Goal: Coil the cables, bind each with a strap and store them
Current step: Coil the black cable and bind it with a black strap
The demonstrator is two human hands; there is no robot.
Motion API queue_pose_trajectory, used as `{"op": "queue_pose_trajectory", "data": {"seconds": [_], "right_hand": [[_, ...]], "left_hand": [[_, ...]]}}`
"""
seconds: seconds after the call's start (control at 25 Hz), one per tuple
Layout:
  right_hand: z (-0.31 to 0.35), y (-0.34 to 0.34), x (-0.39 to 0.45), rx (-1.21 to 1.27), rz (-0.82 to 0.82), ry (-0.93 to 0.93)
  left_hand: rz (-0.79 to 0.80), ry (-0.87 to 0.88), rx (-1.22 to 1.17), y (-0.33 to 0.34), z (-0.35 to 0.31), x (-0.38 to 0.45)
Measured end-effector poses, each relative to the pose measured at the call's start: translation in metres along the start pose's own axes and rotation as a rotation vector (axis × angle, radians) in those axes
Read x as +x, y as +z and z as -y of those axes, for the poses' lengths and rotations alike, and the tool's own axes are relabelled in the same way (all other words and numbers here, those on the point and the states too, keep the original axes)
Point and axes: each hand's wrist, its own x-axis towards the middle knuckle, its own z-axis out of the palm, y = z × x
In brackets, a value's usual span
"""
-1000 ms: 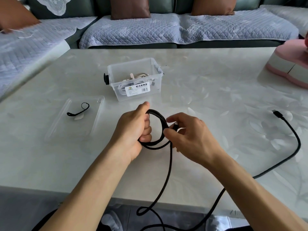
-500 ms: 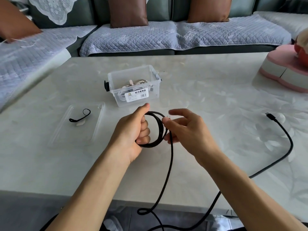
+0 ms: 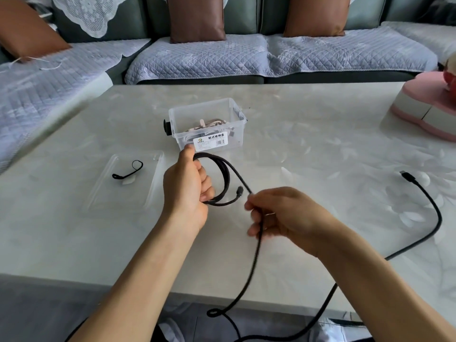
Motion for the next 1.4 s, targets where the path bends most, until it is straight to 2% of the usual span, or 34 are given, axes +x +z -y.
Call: {"op": "queue_pose_trajectory", "data": {"seconds": [0.12,0.24,0.32,0.44,0.6,0.68,0.76,0.8,0.88,1.04,1.16,1.24,1.4], "right_hand": [[0.006,-0.017,0.002,0.171,-0.137,-0.018],[0.009,-0.028,0.0,0.085,-0.076,0.044],[0.01,-0.028,0.0,0.076,-0.083,0.069],[0.01,-0.023,0.003,0.182,-0.281,-0.016],[0.013,-0.015,0.006,0.129,-0.601,-0.253],[0.015,-0.014,0.004,0.079,-0.725,-0.373],[0.015,-0.014,0.002,-0.089,-0.834,-0.49],[0.014,-0.012,0.001,-0.213,-0.839,-0.541],[0.011,-0.008,0.0,-0.444,-0.723,-0.614],[0.008,-0.008,0.0,-0.8,-0.307,-0.546],[0.009,-0.012,-0.003,-0.886,-0.025,-0.525],[0.007,-0.014,-0.002,-0.849,-0.055,-0.652],[0.004,-0.012,0.003,-0.749,-0.313,-0.857]], "left_hand": [[-0.061,0.031,-0.054,-0.006,-0.005,0.007],[-0.17,0.072,-0.173,-0.014,-0.016,0.021],[-0.232,0.124,-0.163,-0.016,-0.021,0.028],[-0.214,0.229,0.108,-0.011,-0.013,0.03],[-0.091,0.489,0.587,0.002,0.004,0.015],[-0.069,0.511,0.709,0.006,0.006,0.011],[-0.05,0.497,0.773,0.007,0.007,0.012],[-0.026,0.494,0.782,0.007,0.007,0.012],[0.04,0.506,0.762,0.006,0.01,0.013],[0.14,0.62,0.753,0.006,0.015,0.007],[0.254,0.64,0.822,0.007,0.018,0.002],[0.353,0.577,0.858,0.008,0.021,0.0],[0.5,0.41,0.812,0.006,0.024,0.001]]}}
